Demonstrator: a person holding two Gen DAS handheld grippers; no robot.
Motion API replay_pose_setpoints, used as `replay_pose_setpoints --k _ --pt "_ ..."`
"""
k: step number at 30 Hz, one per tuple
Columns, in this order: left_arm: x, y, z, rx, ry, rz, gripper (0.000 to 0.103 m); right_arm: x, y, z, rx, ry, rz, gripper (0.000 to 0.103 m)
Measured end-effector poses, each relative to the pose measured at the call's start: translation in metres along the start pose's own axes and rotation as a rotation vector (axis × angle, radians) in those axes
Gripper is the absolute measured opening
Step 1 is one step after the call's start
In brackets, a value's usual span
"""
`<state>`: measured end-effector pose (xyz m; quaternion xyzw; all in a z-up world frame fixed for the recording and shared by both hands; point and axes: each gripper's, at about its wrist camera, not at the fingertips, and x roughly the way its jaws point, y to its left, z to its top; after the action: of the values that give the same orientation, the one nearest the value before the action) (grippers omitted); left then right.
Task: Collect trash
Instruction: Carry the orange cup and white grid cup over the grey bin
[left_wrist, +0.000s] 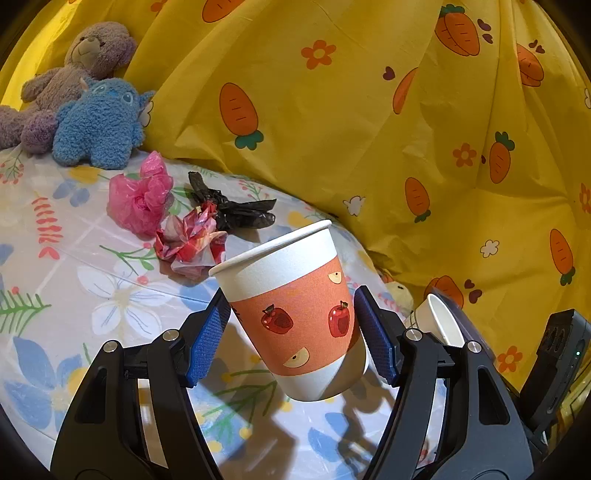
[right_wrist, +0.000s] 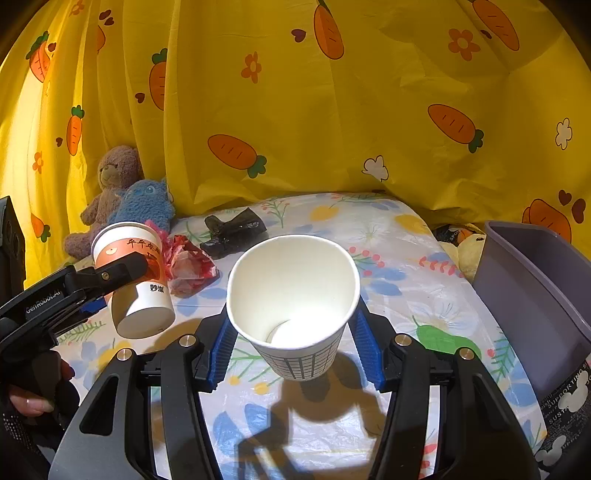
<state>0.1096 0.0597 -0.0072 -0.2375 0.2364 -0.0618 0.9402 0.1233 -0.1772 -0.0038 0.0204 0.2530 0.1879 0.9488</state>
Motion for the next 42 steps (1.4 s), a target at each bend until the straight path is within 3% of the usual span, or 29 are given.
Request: replay_pose_setpoints --k 17,25,31,36,42 --pt "0.015 -0.032 0.001 0.074 0.025 -0.066 0.068 -0.012 -0.023 0.001 0.019 -0.027 -0.037 0.057" --pt "0.032 -0.060 0.003 0.094 0.066 -0.139 0.068 -0.025 -0.048 0.010 0.035 -0.055 -0.081 0.056" --pt "0.051 -0.108 0.006 0.163 0.088 -0.219 0.068 -0.049 -0.089 0.025 0.075 -0.120 -0.180 0.056" --pt "0.078 -0.159 0.007 0.199 0.122 -0.325 0.068 -0.071 -0.139 0.037 0.123 -0.185 -0.341 0.056" --pt "0.121 -0.215 0.000 0.205 0.186 -0.426 0.068 -0.073 -0.203 0.029 0.225 -0.157 -0.474 0.057"
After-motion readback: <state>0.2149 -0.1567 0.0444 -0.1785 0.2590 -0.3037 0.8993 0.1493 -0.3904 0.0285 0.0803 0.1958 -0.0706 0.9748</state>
